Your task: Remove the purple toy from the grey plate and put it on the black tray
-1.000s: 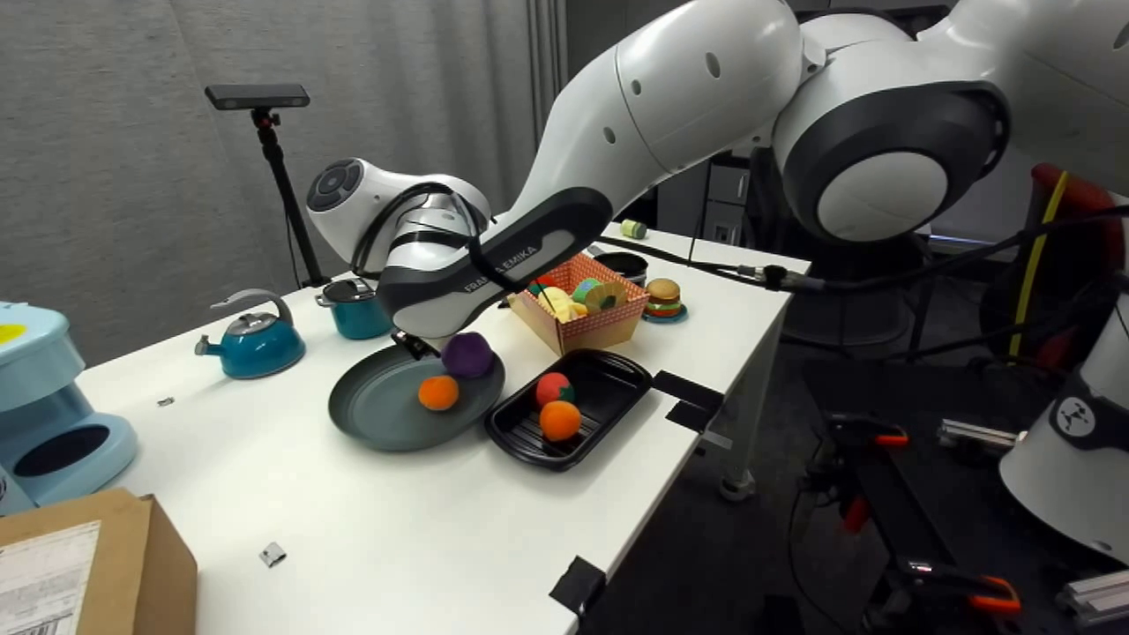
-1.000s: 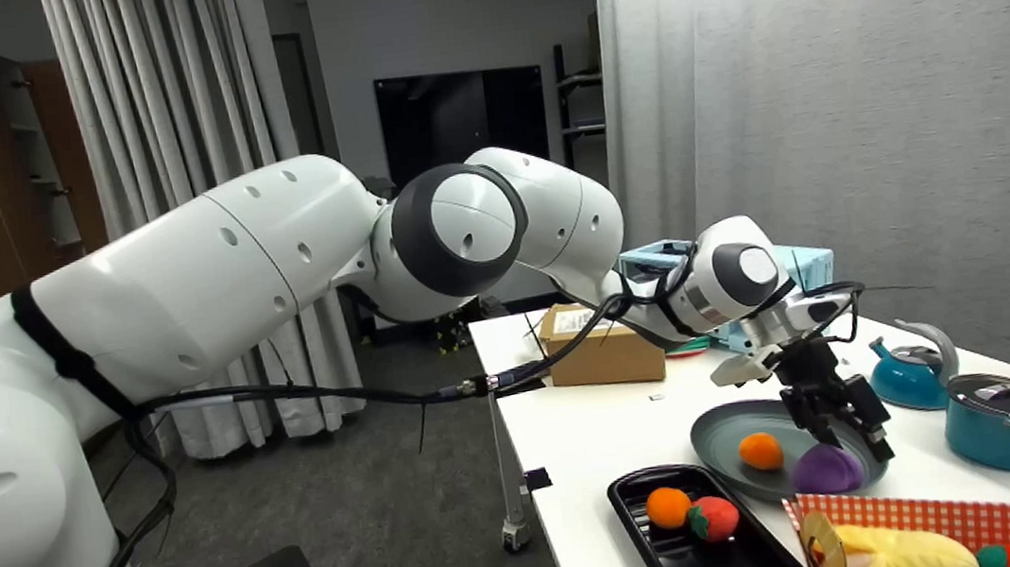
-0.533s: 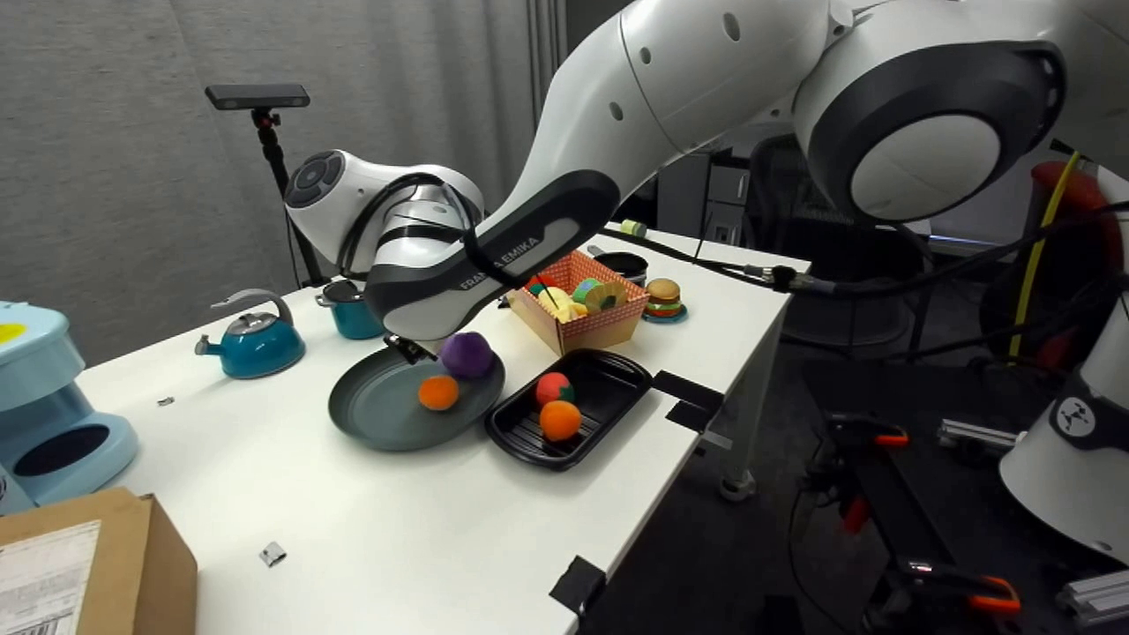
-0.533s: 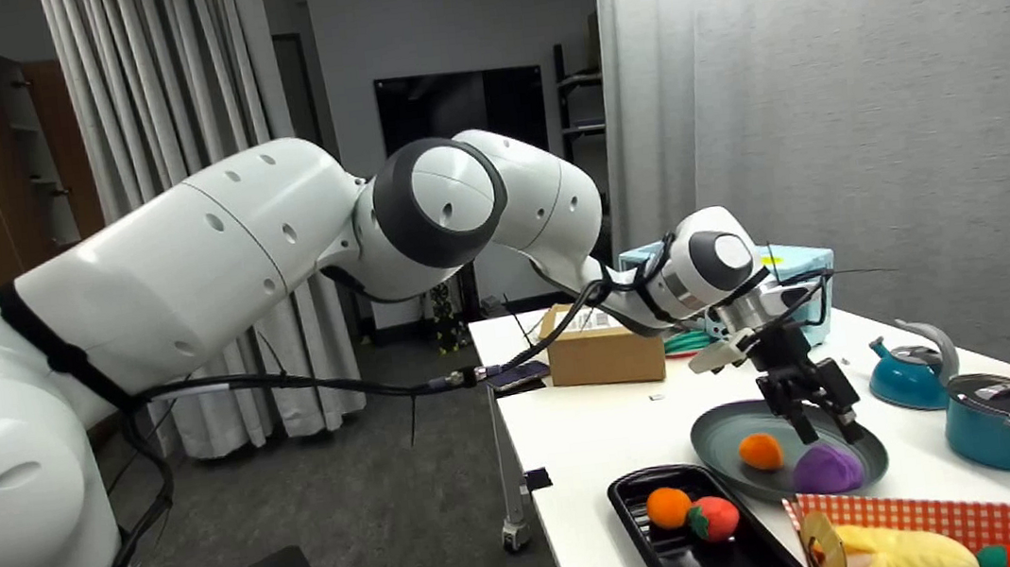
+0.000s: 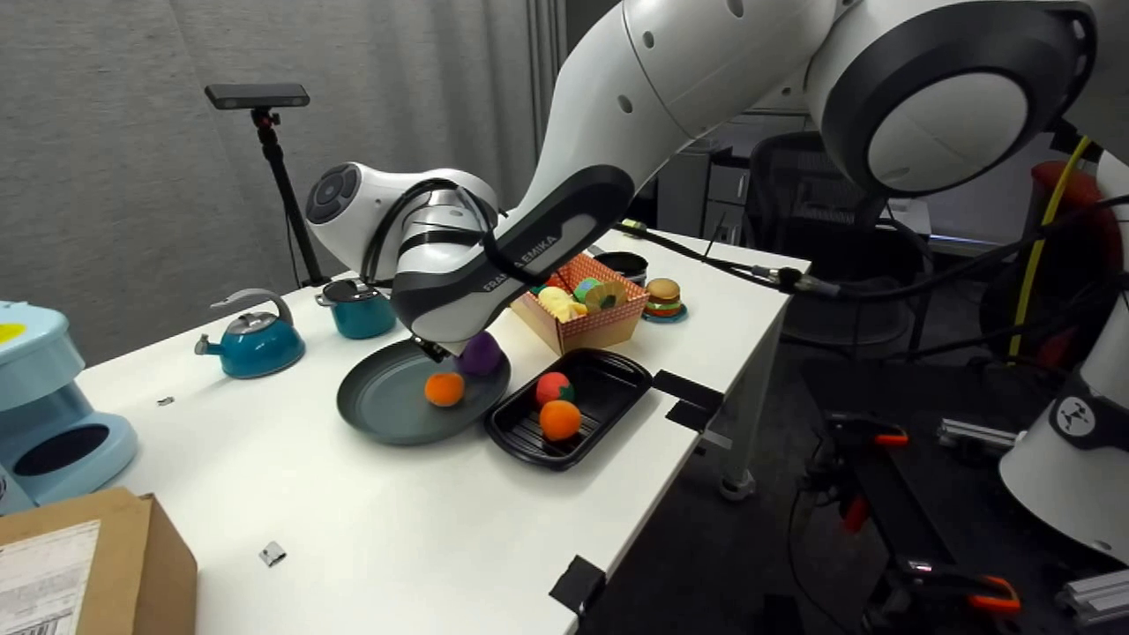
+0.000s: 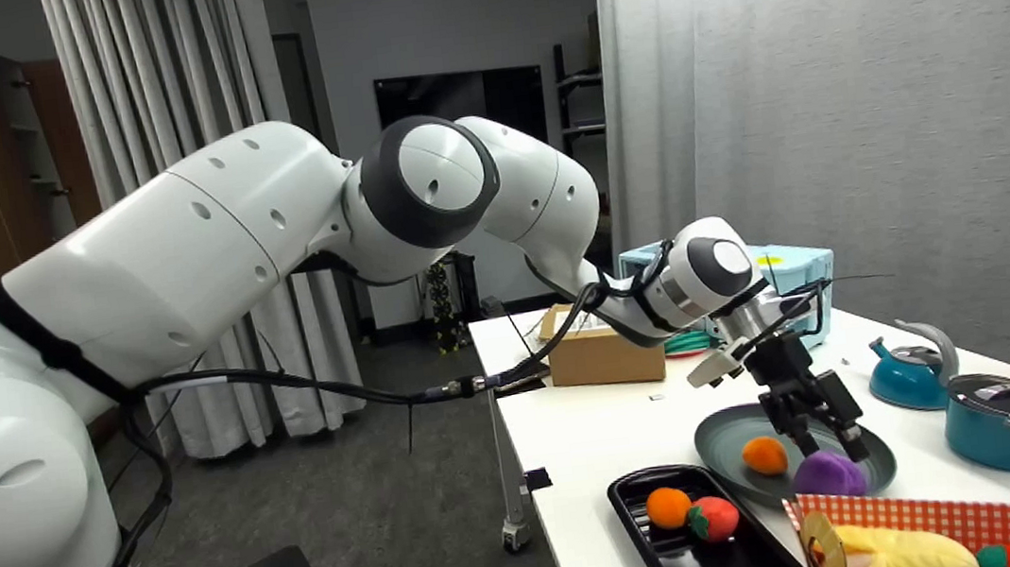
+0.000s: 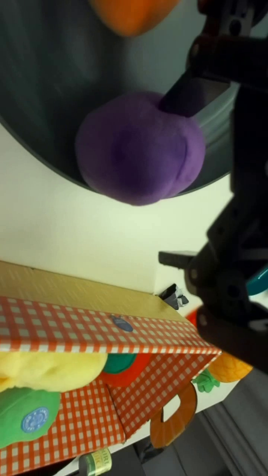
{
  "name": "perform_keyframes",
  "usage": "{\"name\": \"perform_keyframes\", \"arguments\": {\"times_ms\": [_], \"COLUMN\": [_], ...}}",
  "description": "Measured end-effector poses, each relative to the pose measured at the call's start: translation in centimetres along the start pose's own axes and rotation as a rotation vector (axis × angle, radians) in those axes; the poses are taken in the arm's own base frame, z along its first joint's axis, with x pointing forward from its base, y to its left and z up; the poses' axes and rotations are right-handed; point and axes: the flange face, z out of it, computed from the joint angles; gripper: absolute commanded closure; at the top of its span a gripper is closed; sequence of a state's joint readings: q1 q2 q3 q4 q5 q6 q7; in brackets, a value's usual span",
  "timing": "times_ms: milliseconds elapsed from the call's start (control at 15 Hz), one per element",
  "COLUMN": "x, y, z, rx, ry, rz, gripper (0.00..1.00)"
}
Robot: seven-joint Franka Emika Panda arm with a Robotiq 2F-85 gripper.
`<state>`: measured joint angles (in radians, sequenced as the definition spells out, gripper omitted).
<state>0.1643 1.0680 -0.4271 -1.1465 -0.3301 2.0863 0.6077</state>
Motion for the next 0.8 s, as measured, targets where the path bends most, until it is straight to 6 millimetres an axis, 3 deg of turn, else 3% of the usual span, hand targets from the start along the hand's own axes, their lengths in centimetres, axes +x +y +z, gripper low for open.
{"name": "perform_keyframes", "arguments": {"times_ms": [133,200,267,467,800], "x": [-0.6,-0.8,-1.1,-1.6,-2.0], "y": [0.2,0.2,0.2,0.4,0.6], "z": [0.6,0.9,1.1,1.5,1.9], "rx": [-0.007,-0.009,-0.01,-0.013,-0.022], "ry": [-0.018,-0.026,-0.034,-0.05,-0.06], "rz": [-0.003,-0.004,-0.005,-0.001,0.024], "gripper": [0.14,0.34,0.36,0.62,0.96]}}
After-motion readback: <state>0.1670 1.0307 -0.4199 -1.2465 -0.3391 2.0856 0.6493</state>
